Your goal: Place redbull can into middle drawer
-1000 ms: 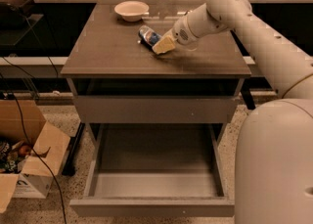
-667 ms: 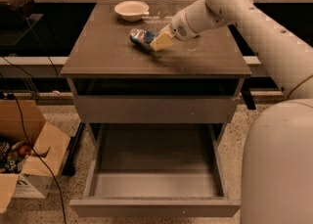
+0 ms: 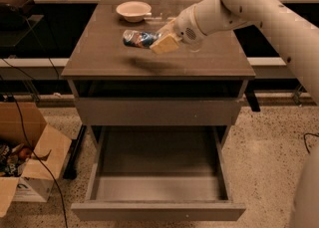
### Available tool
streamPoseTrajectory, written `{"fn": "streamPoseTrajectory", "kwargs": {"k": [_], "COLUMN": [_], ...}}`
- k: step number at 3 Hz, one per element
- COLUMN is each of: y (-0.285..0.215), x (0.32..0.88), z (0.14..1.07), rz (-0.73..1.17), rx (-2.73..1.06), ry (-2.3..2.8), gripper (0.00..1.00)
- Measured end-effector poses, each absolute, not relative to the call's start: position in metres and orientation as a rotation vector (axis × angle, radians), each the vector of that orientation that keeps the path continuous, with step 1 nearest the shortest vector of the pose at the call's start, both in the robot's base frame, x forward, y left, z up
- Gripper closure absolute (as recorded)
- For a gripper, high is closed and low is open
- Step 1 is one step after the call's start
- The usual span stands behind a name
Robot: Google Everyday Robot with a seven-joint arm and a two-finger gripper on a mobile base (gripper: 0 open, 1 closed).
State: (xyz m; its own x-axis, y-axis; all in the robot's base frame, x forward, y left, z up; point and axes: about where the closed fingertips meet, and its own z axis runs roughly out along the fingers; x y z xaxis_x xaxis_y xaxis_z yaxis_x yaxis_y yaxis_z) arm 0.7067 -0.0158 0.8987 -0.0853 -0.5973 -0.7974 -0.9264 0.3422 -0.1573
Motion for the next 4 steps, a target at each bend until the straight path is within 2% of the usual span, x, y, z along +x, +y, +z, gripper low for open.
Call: {"fn": "streamPoseTrajectory", "kwargs": {"k": [1,2,3,4], "y": [-0.017,-0.037,-0.046,-0.052], "x": [0.642,0.553,0.500,0.478], "z": [0.910,0.929,0.927,0.881], "rz": [0.576,0.582,0.545,0.582], "rx": [-1.437,-1.429,-1.390,-1.329], "ry": [1.696,1.723,1.845,1.968], "gripper": [1.00,1.00,1.00,1.00]}}
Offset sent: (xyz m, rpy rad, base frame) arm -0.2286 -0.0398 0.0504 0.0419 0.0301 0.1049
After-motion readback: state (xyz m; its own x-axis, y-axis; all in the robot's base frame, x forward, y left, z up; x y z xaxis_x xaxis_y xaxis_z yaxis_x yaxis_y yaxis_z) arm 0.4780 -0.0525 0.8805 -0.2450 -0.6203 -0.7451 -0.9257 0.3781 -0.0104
